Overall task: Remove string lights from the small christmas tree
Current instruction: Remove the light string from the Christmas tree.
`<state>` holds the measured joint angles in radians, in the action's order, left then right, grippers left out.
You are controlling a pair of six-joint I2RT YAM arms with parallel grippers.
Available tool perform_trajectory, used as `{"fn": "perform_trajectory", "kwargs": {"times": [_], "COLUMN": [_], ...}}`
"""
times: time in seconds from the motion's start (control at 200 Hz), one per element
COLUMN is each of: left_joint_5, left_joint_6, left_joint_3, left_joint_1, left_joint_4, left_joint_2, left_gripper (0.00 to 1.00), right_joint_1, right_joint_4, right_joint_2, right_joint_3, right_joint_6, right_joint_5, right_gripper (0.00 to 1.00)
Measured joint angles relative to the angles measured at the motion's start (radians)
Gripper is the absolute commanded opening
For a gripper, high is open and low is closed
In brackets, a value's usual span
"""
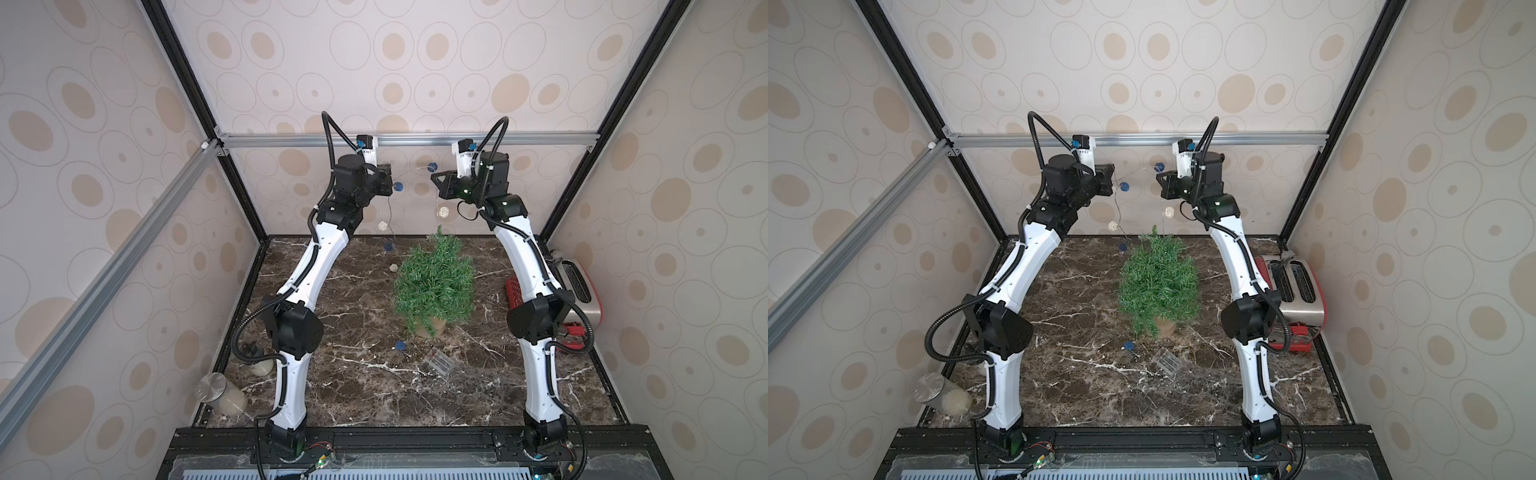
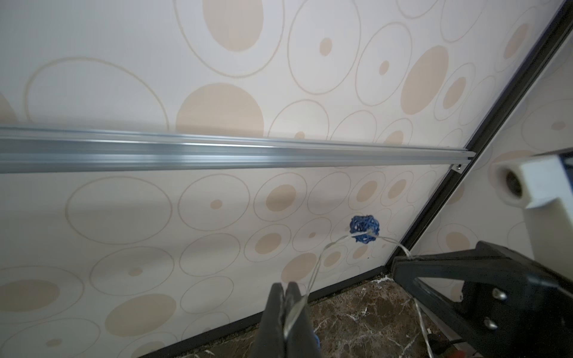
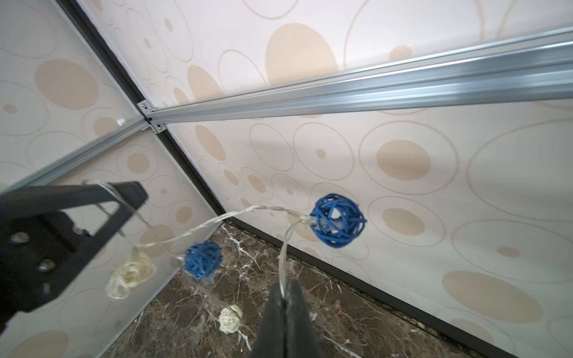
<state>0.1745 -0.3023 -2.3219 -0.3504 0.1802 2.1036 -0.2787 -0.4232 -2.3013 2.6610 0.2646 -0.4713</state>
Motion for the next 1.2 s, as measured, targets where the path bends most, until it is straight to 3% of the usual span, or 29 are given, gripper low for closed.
{"fn": "perform_trajectory", "kwargs": {"times": [0.3, 0.506, 0.841, 1.022, 1.202], "left_joint_5": [0.007, 0.022, 0.043, 0.118, 0.178], "left_joint_6": [-0.001, -0.016, -0.072, -0.148, -0.208], "left_joint_3": [0.224, 0.298, 0.475, 0.534, 0.589], "left_joint_1": [0.014, 0.014, 0.016, 0.017, 0.017], "left_joint_4": [-0.039, -0.093, -0.187, -0.258, -0.343], "left_joint_2": [-0.112, -0.188, -0.268, -0.266, -0.259], "left_gripper": [0.00, 0.00, 0.00, 0.34, 0.53], "right_joint_1": [-0.045, -0.047, -0.047, -0.049, -0.056], "right_joint_4": [0.005, 0.032, 0.074, 0.077, 0.067], "right_joint_2": [-0.006, -0.006, -0.029, -0.031, -0.031], "right_joint_3": [-0.004, -0.019, -0.020, -0.020, -0.020], "right_joint_6": [0.026, 0.052, 0.106, 0.120, 0.120], "right_joint_5": [-0.128, -0.206, -0.259, -0.251, -0.222], "right_gripper": [0.00, 0.00, 0.00, 0.00, 0.00]}}
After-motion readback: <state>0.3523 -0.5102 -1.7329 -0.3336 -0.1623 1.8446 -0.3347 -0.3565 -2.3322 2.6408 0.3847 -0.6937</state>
